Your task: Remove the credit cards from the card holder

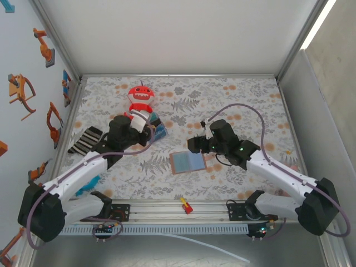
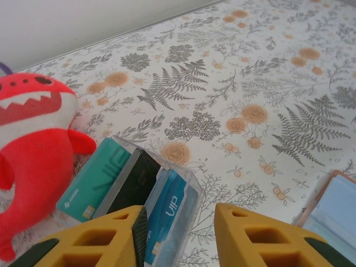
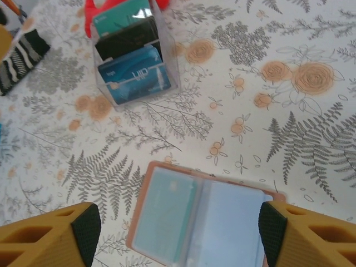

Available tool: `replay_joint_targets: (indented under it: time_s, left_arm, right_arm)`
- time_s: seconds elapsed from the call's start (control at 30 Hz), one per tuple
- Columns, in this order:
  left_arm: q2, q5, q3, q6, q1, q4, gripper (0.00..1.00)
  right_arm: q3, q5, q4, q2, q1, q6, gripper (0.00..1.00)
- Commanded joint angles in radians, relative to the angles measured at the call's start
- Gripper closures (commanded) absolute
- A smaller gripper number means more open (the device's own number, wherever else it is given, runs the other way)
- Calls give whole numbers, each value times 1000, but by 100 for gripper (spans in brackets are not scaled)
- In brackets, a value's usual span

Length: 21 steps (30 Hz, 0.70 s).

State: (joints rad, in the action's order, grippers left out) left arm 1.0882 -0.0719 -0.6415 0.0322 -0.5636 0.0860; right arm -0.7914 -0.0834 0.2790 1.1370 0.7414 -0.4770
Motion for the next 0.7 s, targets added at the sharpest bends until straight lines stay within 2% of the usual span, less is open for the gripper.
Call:
replay_joint_targets:
  time_s: [0.0,0.03,0.17,0.27,0.33,0.47,0.67]
  left_arm:
    - [-76,61,62,-191,-11,78,53]
    - [-95,72,79,-215,-14,81,52]
    - [-172,151,146,-308,-34,71,27]
    - [-229,250,197,-373,-66,56,8]
    - [-261,324,227,-419,-91,35,0]
    - [-322,439,278,-506,-133,-19,3]
    - [-374,508,302,-577,-146,-127,3]
  right_arm:
    - [-53,78,83,47,33,17,28]
    - [-62,94,100,66,44,21,28]
    - [-114,181,179,153,108,22,30]
    - [-151,219,218,219,162,16,34]
    - [-174,237,238,264,193,12,37]
    - [-213,231,256,350,232,-1,40]
    - [-275,200,269,455,271,10,45]
